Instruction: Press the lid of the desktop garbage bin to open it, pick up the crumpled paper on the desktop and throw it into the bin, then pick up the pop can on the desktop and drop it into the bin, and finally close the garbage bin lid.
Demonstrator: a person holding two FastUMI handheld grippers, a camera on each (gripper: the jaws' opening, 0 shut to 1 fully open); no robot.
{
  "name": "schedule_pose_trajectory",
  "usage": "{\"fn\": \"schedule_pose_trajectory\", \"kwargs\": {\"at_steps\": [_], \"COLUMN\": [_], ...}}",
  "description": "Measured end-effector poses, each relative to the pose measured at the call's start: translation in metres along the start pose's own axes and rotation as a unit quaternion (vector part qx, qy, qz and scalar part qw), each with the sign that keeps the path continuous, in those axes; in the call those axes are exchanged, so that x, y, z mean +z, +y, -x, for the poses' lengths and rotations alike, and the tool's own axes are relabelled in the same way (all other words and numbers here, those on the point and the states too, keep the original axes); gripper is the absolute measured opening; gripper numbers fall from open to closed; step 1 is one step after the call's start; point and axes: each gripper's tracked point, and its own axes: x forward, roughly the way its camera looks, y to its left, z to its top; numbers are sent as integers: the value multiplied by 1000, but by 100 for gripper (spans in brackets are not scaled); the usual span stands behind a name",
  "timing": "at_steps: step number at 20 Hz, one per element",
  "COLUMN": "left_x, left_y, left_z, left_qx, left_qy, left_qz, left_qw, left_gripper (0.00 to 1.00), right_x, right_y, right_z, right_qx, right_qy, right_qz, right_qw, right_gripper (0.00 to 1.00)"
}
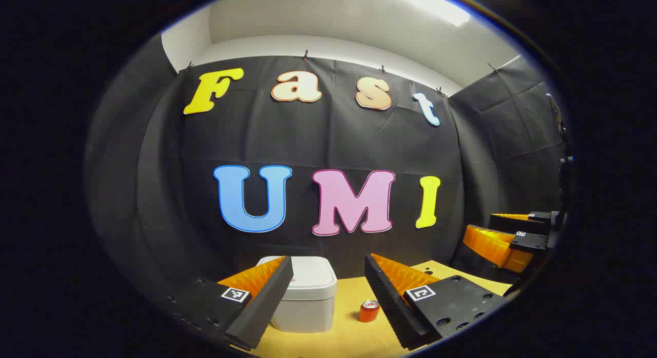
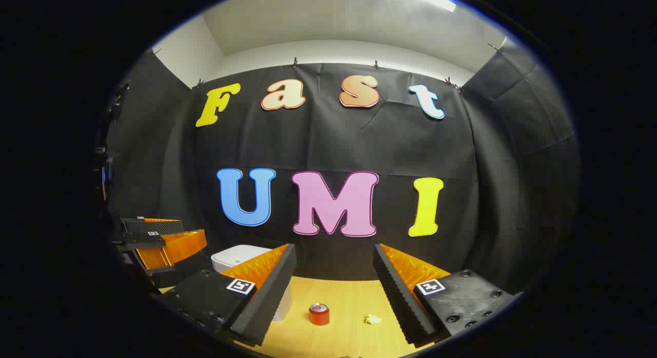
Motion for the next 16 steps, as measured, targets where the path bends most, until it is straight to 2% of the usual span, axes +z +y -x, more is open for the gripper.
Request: {"fn": "schedule_pose_trajectory", "kwargs": {"at_steps": [16], "left_x": [1], "left_y": [15], "left_z": [-5], "left_qx": [20], "left_qy": [4], "left_qz": [20], "left_qw": [1000], "left_gripper": [95], "right_x": [0], "right_y": [-7], "right_z": [-2], "right_qx": [-6], "right_qy": [3], "right_qz": [0], "right_qw": [1000], "right_gripper": [97]}}
